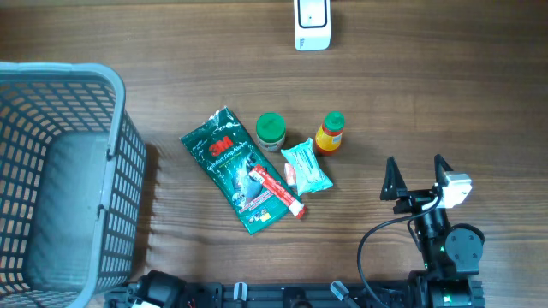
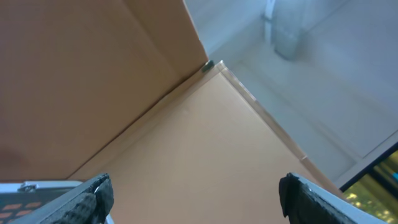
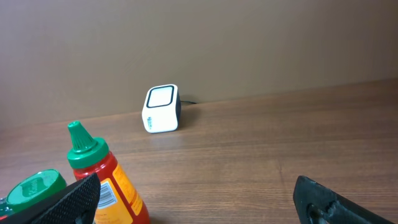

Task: Scan the item barcode
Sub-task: 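Raise the right gripper and swing it left toward the yellow bottle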

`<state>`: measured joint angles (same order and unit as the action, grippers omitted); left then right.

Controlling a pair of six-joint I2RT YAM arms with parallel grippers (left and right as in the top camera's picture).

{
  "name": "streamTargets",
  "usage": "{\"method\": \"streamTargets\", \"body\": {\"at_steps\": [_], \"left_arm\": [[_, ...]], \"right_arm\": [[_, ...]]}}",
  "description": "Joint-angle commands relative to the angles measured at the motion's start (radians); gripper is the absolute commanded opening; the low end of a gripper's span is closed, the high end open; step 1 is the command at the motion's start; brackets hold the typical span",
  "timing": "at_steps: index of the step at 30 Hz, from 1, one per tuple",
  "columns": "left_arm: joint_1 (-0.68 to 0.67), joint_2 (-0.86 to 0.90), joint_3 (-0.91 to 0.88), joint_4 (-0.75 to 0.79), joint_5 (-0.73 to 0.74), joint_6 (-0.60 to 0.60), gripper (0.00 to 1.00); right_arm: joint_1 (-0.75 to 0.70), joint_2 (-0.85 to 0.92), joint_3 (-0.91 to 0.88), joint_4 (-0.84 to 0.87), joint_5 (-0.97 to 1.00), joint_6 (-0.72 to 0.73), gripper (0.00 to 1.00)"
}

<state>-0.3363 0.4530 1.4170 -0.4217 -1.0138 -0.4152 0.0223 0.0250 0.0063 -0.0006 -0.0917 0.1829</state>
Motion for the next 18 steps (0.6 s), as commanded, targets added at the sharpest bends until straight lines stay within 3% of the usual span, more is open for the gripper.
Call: {"method": "streamTargets", "body": {"at_steps": [1,5,13,18], "left_arm": [[0.089,-0.042,-0.006,-0.027,0.164,-0.072,0.9],[0.164,-0.079,-0.006,-0.053,0.278,-0.073,0.93],[0.256,-0.117,-0.007,-0.077,0.31,-0.144,1.0],[0.313,-0.117,-0.007,-0.085,0.484,-0.144,1.0]], "right_arm": [[0.005,-0.002,-0.001,0.003,0.013,0.011,1.0],[0.005,-0.002,-0.001,0.003,0.013,0.01,1.0],[0.005,-0.002,-0.001,0.003,0.013,0.011,1.0],[0.005,-0.002,-0.001,0.003,0.013,0.011,1.0]]}}
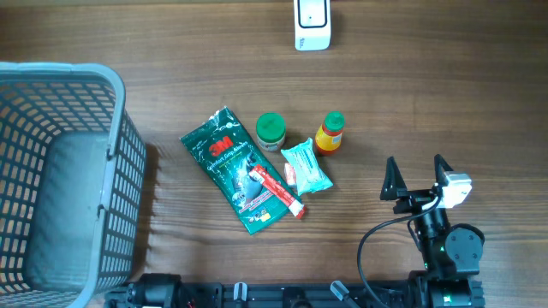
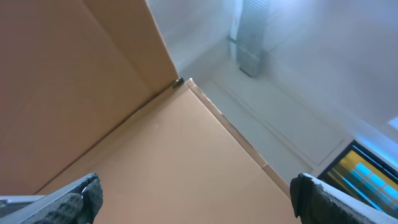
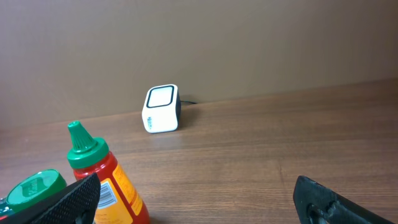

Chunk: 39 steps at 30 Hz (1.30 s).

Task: Scan the item barcode
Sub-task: 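Raise the right gripper and swing it left toward the yellow bottle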

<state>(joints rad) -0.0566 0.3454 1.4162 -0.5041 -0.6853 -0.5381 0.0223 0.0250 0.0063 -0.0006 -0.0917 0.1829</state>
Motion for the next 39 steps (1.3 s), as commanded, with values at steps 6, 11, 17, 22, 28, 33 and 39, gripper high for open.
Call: {"method": "streamTargets", "body": {"at_steps": [6,11,17,22,28,33,39], "left_arm": [[0.095,-0.01,-0.01,-0.01,0.321,-0.021,1.0],[0.101,-0.01,-0.01,-0.022,0.237,-0.02,1.0],[0.101,-0.027,-0.028,-0.026,0.231,-0.021,1.0],[0.101,-0.137,-0.172,0.034,0.231,-0.021,1.0],[0.101,-0.294,-0.333,0.071,0.232,-0.021,1.0],[0.101,-0.341,-0.377,0.075,0.235,-0.021,1.0],[0.101,-0.341,-0.378,0.07,0.258,-0.021,1.0]], "right_arm": [[0.005,-0.002,-0.001,0.003,0.013,0.01,1.0],[0.005,-0.002,-0.001,0.003,0.028,0.002,1.0],[0.005,-0.002,-0.001,0.007,-0.046,0.346,1.0],[0.005,0.0,-0.001,0.013,-0.095,0.789,1.0],[0.005,0.0,-0.001,0.034,-0.306,0.816,1.0],[0.005,0.001,0.017,0.035,-0.382,0.734,1.0],[0.005,0.07,0.151,-0.04,-0.381,0.652,1.0]]}}
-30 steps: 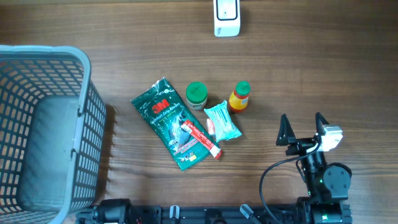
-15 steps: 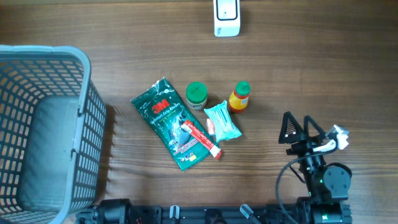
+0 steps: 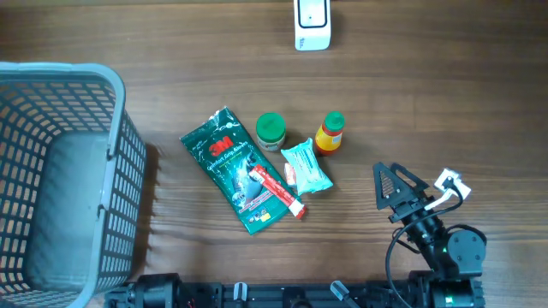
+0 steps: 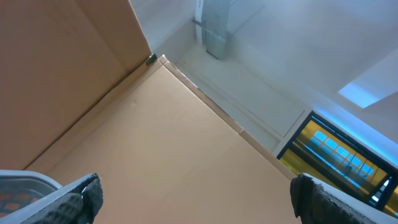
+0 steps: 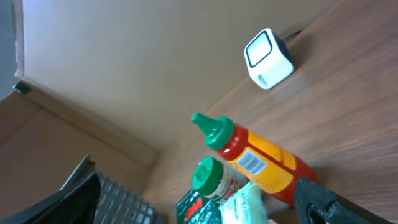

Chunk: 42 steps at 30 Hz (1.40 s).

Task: Scan the item barcode
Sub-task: 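Raise the right gripper and swing it left toward the yellow bottle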

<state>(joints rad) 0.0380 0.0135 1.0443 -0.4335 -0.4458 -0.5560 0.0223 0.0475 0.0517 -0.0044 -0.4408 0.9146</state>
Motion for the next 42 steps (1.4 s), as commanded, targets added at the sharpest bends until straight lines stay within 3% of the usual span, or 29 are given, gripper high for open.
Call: {"method": "streamTargets", "body": {"at_steps": [1,11,15,18,26,34,42], "left_arm": [[0.006,-0.009,-0.006,-0.002,0.019,-0.003,1.0],[0.006,-0.009,-0.006,-0.182,0.018,-0.002,1.0],[0.006,-0.009,-0.006,-0.284,0.018,-0.002,1.0],[0.006,-0.009,-0.006,-0.335,0.014,-0.002,1.0],[0.006,-0.009,-0.006,-0.484,0.015,-0.003,1.0],[0.006,-0.009,-0.006,-0.882,0.014,-0.003,1.0],[0.006,-0.009,-0.006,-0.889,0.014,-0.003,1.0]], "right_arm": [[0.005,0.071,0.134,-0.06,-0.029,-0.088,1.0],[0.005,0.446,0.539,-0.367,-0.036,-0.125,1.0],[0.005,0.528,0.624,-0.403,-0.162,-0.12,1.0],[0.005,0.538,0.63,-0.386,-0.219,-0.026,1.0],[0.005,0.56,0.627,-0.432,-0.204,-0.006,1.0],[0.005,0.673,0.627,-0.476,-0.156,0.005,1.0],[0.005,0.822,0.627,-0.48,-0.175,0.004,0.99]]}}
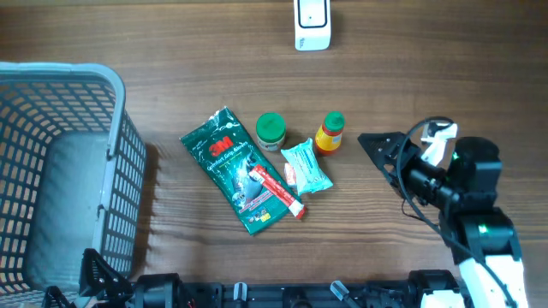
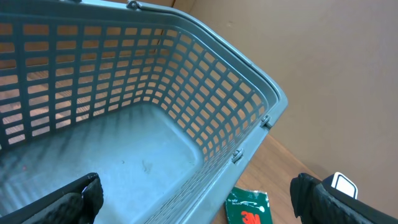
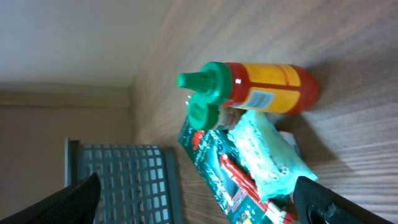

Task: Scan the item barcode
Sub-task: 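Raise the right gripper and swing it left toward the yellow bottle, then lower the right gripper over the yellow bottle and grasp it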

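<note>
An orange sauce bottle (image 1: 330,133) (image 3: 267,87) with a green cap stands mid-table beside a green-lidded jar (image 1: 271,130) (image 3: 202,115), a teal packet (image 1: 306,165) (image 3: 267,146), a red tube (image 1: 278,190) and a green 3M pack (image 1: 233,167) (image 2: 249,208). The white scanner (image 1: 310,24) (image 2: 342,185) sits at the far edge. My right gripper (image 1: 385,154) (image 3: 199,205) is open and empty, just right of the bottle, pointing at it. My left gripper (image 1: 96,275) (image 2: 199,202) is open at the front left, facing the basket.
A large grey mesh basket (image 1: 60,171) (image 2: 155,93) (image 3: 118,180) fills the left side of the table. The right arm's cable (image 1: 411,205) loops over the wood behind the gripper.
My right gripper has moved from the front right up to the bottle's level, close on its right, rolled further. The left wrist view has swung from ceiling to basket; that gripper now shows front left.
At first my right gripper stood open at the front right, looking toward the scanner, while the left wrist faced walls and ceiling. Then the right gripper was tilted toward the items. Now it is beside the bottle, and the left gripper faces the basket. No item has moved.
</note>
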`<state>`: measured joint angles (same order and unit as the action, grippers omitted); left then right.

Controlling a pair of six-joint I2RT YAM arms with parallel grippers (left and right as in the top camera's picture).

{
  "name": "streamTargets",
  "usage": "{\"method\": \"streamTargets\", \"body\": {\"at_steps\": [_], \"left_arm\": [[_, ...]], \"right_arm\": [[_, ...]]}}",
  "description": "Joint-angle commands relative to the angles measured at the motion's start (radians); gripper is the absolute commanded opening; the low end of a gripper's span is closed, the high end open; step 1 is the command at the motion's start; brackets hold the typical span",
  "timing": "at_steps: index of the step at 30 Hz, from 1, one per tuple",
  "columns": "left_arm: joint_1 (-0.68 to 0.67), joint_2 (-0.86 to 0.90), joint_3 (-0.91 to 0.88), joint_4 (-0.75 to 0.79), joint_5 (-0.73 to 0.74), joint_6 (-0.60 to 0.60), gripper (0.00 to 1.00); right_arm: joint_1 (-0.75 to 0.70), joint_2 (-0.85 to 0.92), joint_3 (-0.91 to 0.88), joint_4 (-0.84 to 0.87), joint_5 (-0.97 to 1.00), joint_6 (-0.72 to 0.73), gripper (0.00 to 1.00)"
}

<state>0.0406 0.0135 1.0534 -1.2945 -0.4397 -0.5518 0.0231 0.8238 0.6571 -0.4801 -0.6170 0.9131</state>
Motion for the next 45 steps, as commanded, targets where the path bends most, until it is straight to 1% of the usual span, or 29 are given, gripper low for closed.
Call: {"method": "streamTargets", "body": {"at_steps": [1,5,10,15,21,26,29,31,33,36,37,39,40,42,45], "left_arm": [[0.003,-0.009,-0.016,-0.028,0.008,-0.007,1.0],[0.003,-0.009,-0.016,-0.028,0.008,-0.007,1.0],[0.003,-0.009,-0.016,-0.028,0.008,-0.007,1.0],[0.003,-0.009,-0.016,-0.028,0.008,-0.007,1.0],[0.003,-0.009,-0.016,-0.028,0.008,-0.007,1.0],[0.003,-0.009,-0.016,-0.028,0.008,-0.007,1.0],[0.003,-0.009,-0.016,-0.028,0.008,-0.007,1.0],[0.003,-0.009,-0.016,-0.028,0.008,-0.007,1.0],[0.003,-0.009,-0.016,-0.028,0.008,-0.007,1.0],[0.003,-0.009,-0.016,-0.028,0.008,-0.007,1.0],[0.003,-0.009,-0.016,-0.028,0.008,-0.007,1.0],[0.003,-0.009,-0.016,-0.028,0.008,-0.007,1.0],[0.003,-0.009,-0.016,-0.028,0.008,-0.007,1.0],[0.003,-0.009,-0.016,-0.028,0.008,-0.007,1.0],[0.003,-0.009,-0.016,-0.028,0.009,-0.006,1.0]], "right_arm": [[0.004,0.064,0.021,-0.004,-0.014,0.005,0.99],[0.004,0.098,0.021,0.0,-0.044,0.004,0.99],[0.004,0.099,0.021,0.002,-0.066,0.004,0.99],[0.004,0.099,0.022,0.003,-0.071,0.001,0.92],[0.004,0.099,0.034,0.049,-0.169,-0.13,0.91],[0.004,0.099,0.07,0.046,-0.157,-0.155,0.91],[0.004,0.099,0.099,0.028,-0.114,-0.155,0.91],[0.004,0.099,0.142,-0.032,-0.039,-0.173,0.91],[0.006,0.102,0.193,-0.085,0.026,-0.24,0.92],[0.031,0.103,0.24,-0.089,0.064,-0.334,0.97],[0.045,0.103,0.249,-0.087,0.101,-0.336,0.99],[0.071,0.111,0.258,-0.095,0.187,-0.303,1.0],[0.08,0.123,0.263,-0.109,0.214,-0.283,1.0],[0.11,0.186,0.29,-0.142,0.236,-0.299,0.99],[0.154,0.308,0.4,-0.217,0.301,-0.325,0.99]]}}
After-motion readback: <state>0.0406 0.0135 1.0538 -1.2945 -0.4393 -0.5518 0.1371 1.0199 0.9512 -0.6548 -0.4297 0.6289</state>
